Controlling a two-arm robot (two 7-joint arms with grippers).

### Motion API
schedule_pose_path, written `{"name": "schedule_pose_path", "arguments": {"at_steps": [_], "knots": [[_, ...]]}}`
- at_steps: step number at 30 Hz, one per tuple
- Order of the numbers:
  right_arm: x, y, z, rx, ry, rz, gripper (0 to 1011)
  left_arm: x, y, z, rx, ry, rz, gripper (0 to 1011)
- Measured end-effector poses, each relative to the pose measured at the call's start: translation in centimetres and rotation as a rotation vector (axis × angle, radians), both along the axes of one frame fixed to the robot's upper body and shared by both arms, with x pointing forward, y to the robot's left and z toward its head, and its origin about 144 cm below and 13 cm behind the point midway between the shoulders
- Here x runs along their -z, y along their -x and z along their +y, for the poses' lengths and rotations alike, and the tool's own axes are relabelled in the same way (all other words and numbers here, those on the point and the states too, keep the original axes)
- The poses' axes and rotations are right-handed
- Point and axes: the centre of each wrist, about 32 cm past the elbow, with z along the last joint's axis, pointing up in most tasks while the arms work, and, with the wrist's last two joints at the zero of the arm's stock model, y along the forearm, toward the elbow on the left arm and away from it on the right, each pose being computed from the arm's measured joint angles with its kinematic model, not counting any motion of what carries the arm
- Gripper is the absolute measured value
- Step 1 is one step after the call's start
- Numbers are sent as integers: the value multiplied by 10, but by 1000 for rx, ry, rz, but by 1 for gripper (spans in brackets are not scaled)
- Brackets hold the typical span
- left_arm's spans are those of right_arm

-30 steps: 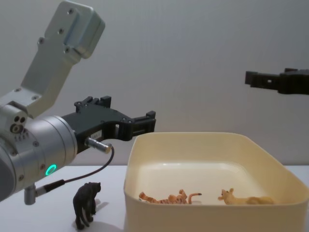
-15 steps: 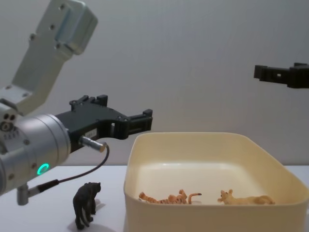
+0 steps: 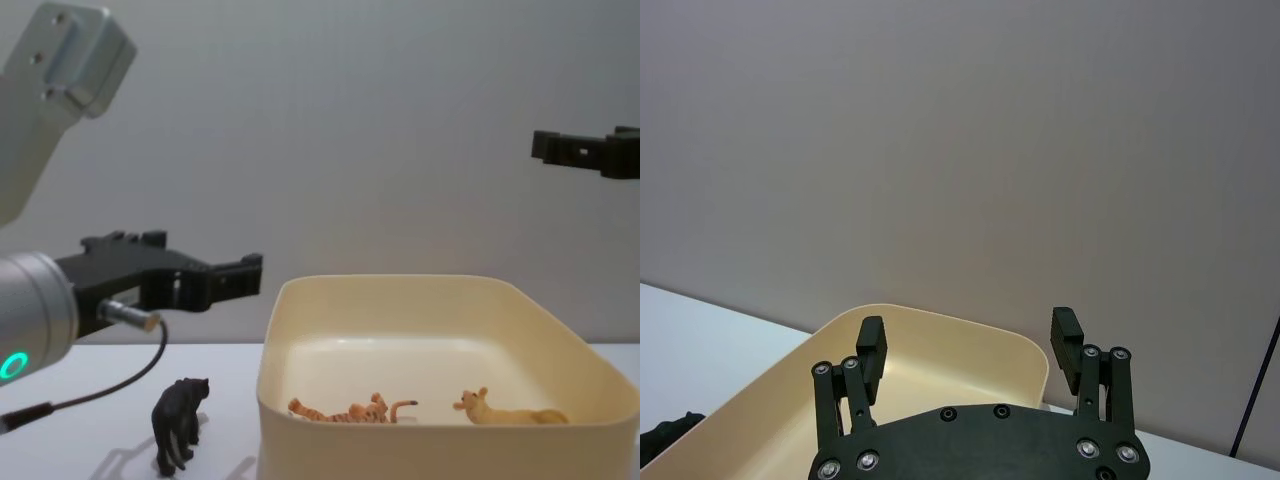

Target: Pick up the toy alternately with two hands and place it into the central storage box.

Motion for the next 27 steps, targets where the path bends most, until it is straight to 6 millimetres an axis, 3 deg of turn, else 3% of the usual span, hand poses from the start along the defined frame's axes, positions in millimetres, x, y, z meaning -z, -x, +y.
{"name": "schedule_pose_path", "arguments": {"at_steps": [12, 27], "knots": [[0, 0, -1, 2, -1, -1, 1001, -1, 5, 8, -60, -31, 163, 1001], [0, 0, -1, 2, -1, -1, 1001, 8, -6, 4, -121, -55, 305, 1002]]}}
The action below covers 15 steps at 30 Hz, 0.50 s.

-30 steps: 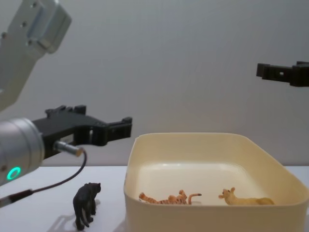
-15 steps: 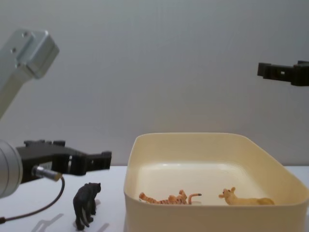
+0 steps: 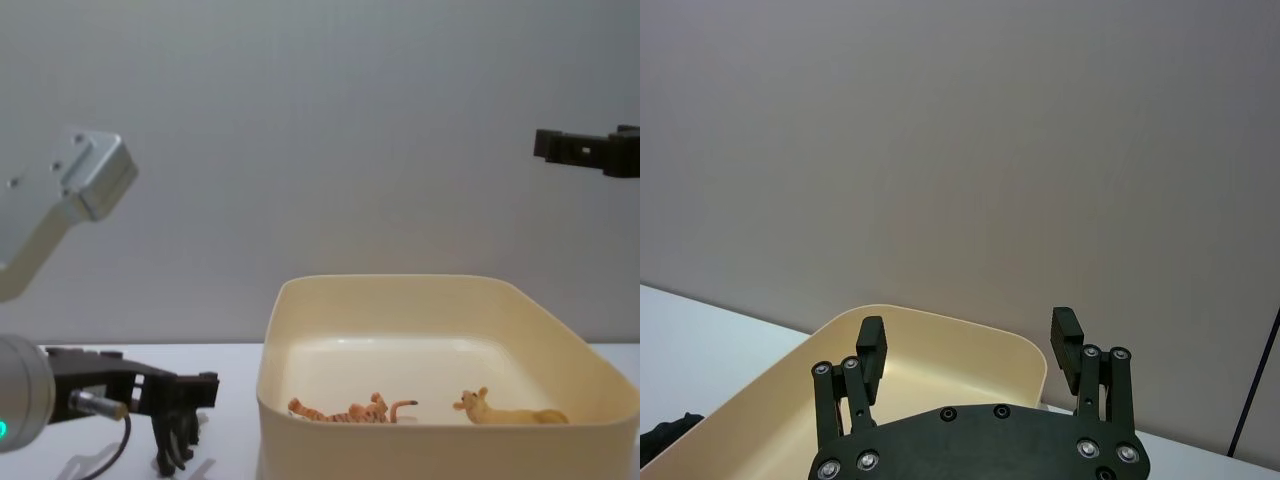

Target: Pick up the toy alternately with two hands and place it into the central storage box.

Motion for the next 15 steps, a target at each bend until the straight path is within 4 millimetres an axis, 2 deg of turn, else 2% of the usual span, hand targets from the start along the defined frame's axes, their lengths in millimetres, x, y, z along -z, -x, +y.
{"name": "schedule_pose_path", "arguments": {"at_steps": [15], "knots": [[0, 0, 0, 0, 0, 0, 1001, 16, -13, -5, -23, 26, 73, 1002]]}}
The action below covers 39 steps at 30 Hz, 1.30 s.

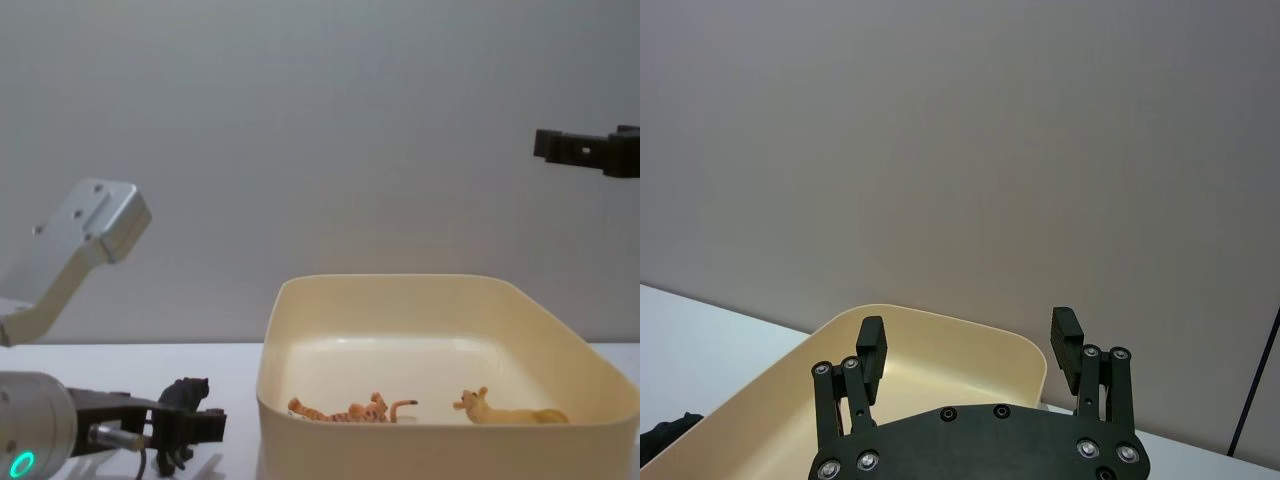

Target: Pick up the toy alternately with two hands and place it into the central storage box.

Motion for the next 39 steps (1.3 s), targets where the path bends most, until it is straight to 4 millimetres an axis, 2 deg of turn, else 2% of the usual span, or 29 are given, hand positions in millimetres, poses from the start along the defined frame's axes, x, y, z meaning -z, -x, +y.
{"name": "schedule_pose_path", "arguments": {"at_steps": [5, 8, 16, 17, 18, 23, 24, 28, 39], "knots": [[0, 0, 0, 0, 0, 0, 1001, 4, -3, -1, -5, 9, 13, 954], [0, 0, 0, 0, 0, 0, 1001, 6, -5, -2, -8, 14, 19, 881], [0, 0, 0, 0, 0, 0, 1001, 9, -7, -3, -13, 23, 30, 647], [0, 0, 0, 0, 0, 0, 1001, 10, -7, -3, -14, 23, 31, 588], [0, 0, 0, 0, 0, 0, 1001, 10, -7, -3, -14, 24, 32, 588], [0, 0, 0, 0, 0, 0, 1001, 11, -8, -3, -14, 27, 34, 393], [0, 0, 0, 0, 0, 0, 1001, 11, -8, -3, -14, 28, 33, 393], [0, 0, 0, 0, 0, 0, 1001, 11, -8, -3, -15, 28, 25, 265], [0, 0, 0, 0, 0, 0, 1001, 7, -3, -6, -70, 19, -49, 261]]}}
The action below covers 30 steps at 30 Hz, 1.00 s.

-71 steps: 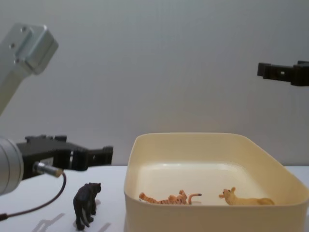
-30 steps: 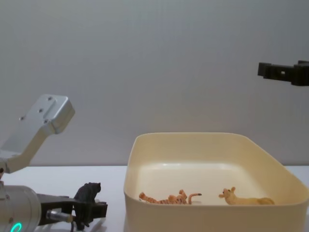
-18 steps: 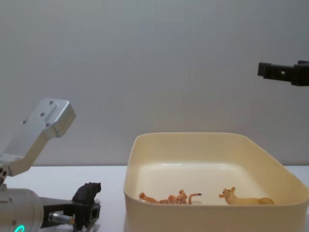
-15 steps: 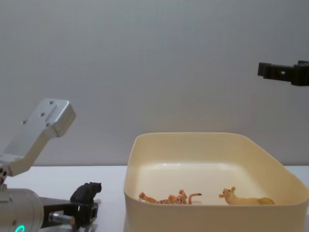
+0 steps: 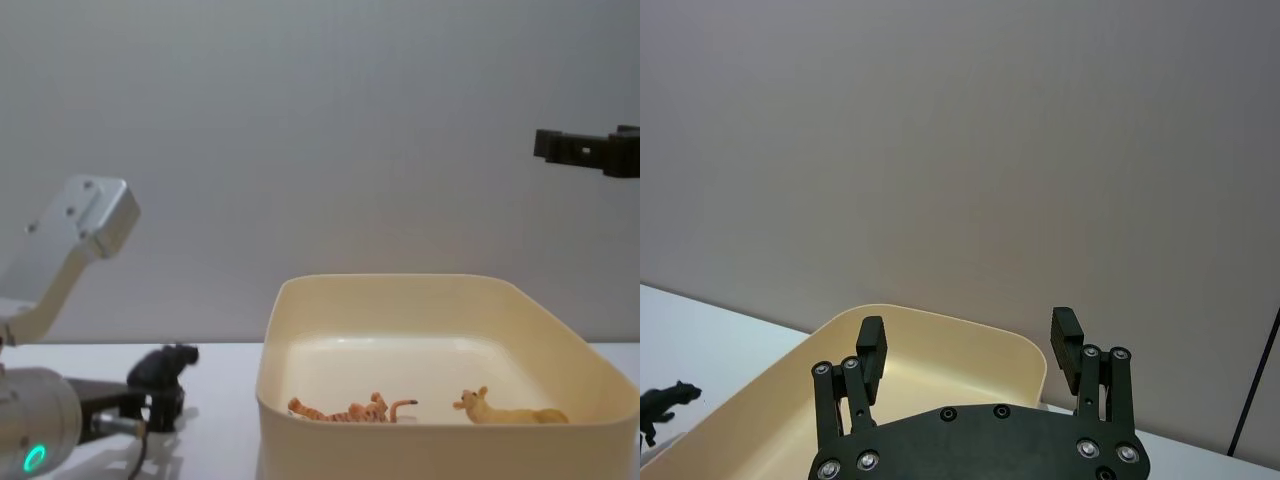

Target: Pick up the toy alternately with two hands and place it into the central storage box.

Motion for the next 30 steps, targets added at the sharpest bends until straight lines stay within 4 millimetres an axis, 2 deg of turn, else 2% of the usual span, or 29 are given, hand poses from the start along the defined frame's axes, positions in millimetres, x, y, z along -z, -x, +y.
{"name": "schedule_pose_path", "arguments": {"at_steps": [14, 30], "knots": [[0, 0, 0, 0, 0, 0, 1001, -27, 2, -3, -59, -34, -133, 261], [0, 0, 0, 0, 0, 0, 1001, -61, -12, -7, 127, -157, -173, 261]]}}
